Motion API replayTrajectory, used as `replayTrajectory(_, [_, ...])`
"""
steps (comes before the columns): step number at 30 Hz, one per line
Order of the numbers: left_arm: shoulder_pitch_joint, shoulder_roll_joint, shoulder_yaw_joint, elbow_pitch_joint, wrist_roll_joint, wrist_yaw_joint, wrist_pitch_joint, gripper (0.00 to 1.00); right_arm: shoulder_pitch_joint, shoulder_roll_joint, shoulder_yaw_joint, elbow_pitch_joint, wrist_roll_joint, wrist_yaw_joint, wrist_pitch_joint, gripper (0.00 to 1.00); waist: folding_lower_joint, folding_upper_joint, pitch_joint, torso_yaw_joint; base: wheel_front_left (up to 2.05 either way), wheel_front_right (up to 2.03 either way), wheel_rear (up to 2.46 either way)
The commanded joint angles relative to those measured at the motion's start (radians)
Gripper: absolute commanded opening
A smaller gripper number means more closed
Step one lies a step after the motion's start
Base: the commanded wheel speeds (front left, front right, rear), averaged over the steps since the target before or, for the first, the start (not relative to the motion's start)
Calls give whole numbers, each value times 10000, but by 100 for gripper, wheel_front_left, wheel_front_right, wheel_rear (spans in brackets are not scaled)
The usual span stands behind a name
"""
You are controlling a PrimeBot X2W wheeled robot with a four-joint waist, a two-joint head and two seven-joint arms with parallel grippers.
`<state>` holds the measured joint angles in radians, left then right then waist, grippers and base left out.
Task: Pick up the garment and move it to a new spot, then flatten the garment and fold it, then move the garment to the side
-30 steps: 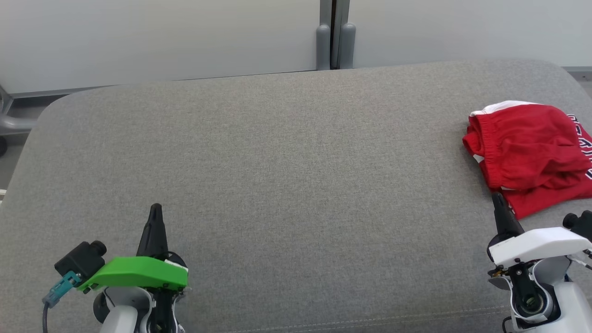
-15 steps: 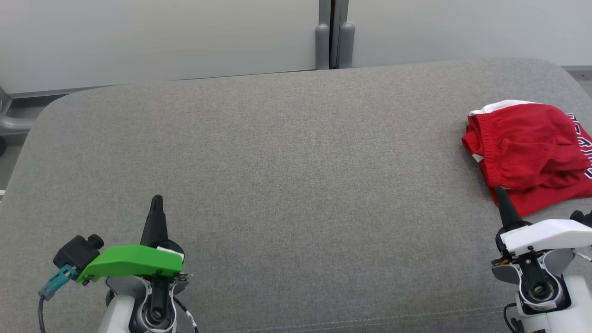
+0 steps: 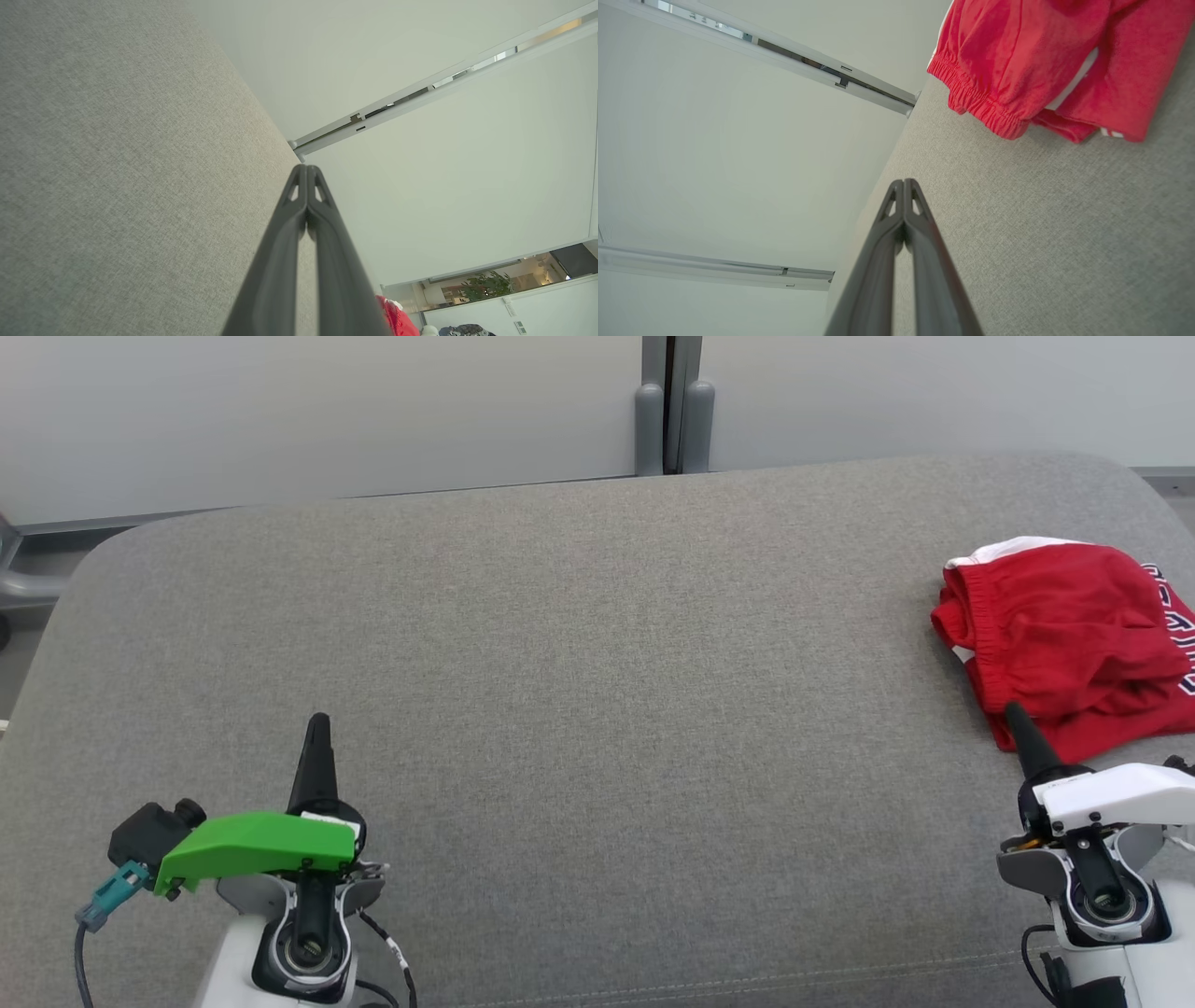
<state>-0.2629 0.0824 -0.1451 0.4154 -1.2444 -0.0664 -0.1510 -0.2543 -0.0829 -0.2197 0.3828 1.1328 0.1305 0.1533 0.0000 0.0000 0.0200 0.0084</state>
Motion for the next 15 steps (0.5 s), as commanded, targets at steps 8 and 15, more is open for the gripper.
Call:
replayTrajectory(8, [-496,-54,80,165,-920,-188,99,0,-484,-132,-227,300,953,5,284,0,0,0,6,-13,0,0,0])
replayTrajectory(15, [-665,-108,107,306,-1530,-275,161,0,-672,-164,-361,538,1564,6,468,0,0,0,10,-24,0,0,0])
